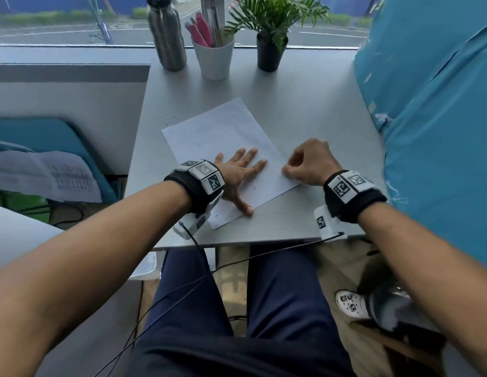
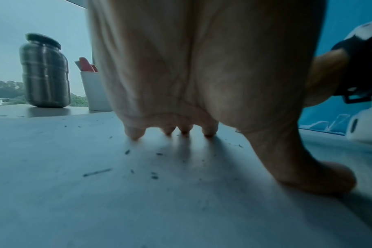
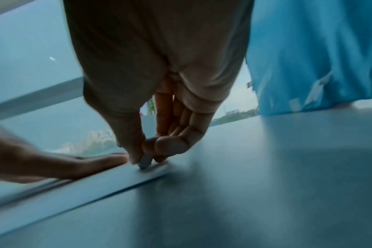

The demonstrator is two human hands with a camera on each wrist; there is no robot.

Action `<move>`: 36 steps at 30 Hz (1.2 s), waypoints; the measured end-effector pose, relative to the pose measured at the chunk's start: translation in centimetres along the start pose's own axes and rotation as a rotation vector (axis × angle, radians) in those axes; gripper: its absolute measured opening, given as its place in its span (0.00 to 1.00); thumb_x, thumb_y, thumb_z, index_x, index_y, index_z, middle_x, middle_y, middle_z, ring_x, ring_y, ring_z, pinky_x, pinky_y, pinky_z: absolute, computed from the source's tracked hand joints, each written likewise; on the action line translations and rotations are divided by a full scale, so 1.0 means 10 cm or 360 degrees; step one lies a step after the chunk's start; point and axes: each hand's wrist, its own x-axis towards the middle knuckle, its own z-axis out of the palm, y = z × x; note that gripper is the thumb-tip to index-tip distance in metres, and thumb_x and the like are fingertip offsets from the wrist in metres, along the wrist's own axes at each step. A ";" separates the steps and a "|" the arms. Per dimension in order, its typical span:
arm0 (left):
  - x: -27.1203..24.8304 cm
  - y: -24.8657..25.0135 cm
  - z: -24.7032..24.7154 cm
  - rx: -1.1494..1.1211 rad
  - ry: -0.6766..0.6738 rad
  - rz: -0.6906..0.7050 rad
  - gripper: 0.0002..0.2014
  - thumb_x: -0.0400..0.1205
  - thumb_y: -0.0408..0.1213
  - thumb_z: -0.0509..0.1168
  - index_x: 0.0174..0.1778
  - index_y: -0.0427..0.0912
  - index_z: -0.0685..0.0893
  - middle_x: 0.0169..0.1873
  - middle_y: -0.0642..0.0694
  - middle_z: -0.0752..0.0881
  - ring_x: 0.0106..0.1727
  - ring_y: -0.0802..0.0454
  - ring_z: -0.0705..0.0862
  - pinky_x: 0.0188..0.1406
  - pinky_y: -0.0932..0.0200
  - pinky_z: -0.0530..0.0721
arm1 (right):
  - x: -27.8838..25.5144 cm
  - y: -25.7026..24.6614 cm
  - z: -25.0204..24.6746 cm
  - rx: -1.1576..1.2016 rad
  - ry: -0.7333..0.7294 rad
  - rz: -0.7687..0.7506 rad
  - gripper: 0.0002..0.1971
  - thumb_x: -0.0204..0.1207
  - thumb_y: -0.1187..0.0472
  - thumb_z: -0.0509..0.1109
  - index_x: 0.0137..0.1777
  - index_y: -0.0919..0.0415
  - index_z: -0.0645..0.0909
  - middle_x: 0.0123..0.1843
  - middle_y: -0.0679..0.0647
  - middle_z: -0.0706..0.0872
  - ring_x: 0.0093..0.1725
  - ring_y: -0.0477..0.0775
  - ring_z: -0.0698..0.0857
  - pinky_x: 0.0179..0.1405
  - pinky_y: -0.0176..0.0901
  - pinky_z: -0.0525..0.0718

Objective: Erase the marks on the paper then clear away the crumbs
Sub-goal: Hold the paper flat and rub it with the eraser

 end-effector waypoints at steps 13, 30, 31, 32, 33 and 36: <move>-0.01 0.02 0.01 0.0008 0.0008 -0.0003 0.66 0.65 0.66 0.76 0.84 0.57 0.31 0.82 0.50 0.25 0.83 0.46 0.27 0.78 0.27 0.35 | 0.03 0.05 -0.02 0.0026 0.0045 0.0003 0.08 0.66 0.56 0.79 0.37 0.62 0.90 0.34 0.53 0.91 0.36 0.49 0.88 0.41 0.37 0.86; -0.02 0.03 0.01 0.0023 0.0030 0.0003 0.66 0.66 0.67 0.75 0.84 0.56 0.31 0.82 0.49 0.26 0.84 0.45 0.28 0.79 0.27 0.36 | -0.11 -0.17 0.16 0.0089 -0.0145 -0.0157 0.08 0.65 0.55 0.81 0.38 0.59 0.92 0.33 0.50 0.91 0.34 0.45 0.89 0.38 0.38 0.88; -0.03 0.03 0.02 0.0019 0.0039 0.0006 0.66 0.66 0.66 0.75 0.84 0.56 0.31 0.83 0.49 0.26 0.84 0.45 0.28 0.79 0.27 0.36 | -0.08 -0.09 0.09 0.0078 -0.0105 -0.0081 0.08 0.66 0.55 0.80 0.38 0.60 0.92 0.34 0.51 0.91 0.36 0.46 0.89 0.40 0.38 0.87; -0.03 0.03 0.01 0.0020 0.0047 0.0008 0.66 0.66 0.66 0.76 0.84 0.56 0.32 0.83 0.49 0.26 0.84 0.45 0.29 0.79 0.27 0.36 | -0.03 -0.01 0.01 0.0067 -0.0045 0.0000 0.08 0.66 0.55 0.80 0.38 0.60 0.92 0.35 0.52 0.91 0.38 0.48 0.89 0.42 0.37 0.85; -0.04 0.03 0.01 0.0016 0.0045 0.0011 0.66 0.66 0.66 0.75 0.85 0.56 0.32 0.83 0.49 0.26 0.84 0.45 0.29 0.79 0.28 0.36 | 0.00 0.07 -0.06 0.0051 0.0012 0.0076 0.08 0.66 0.56 0.80 0.38 0.61 0.92 0.36 0.53 0.92 0.39 0.49 0.89 0.45 0.37 0.85; -0.02 0.02 0.02 0.0011 0.0047 0.0020 0.66 0.66 0.67 0.75 0.84 0.56 0.31 0.82 0.49 0.26 0.83 0.46 0.28 0.78 0.29 0.34 | 0.02 0.00 -0.04 0.0072 0.0060 0.0025 0.07 0.66 0.56 0.81 0.37 0.61 0.91 0.34 0.52 0.91 0.37 0.45 0.89 0.45 0.35 0.87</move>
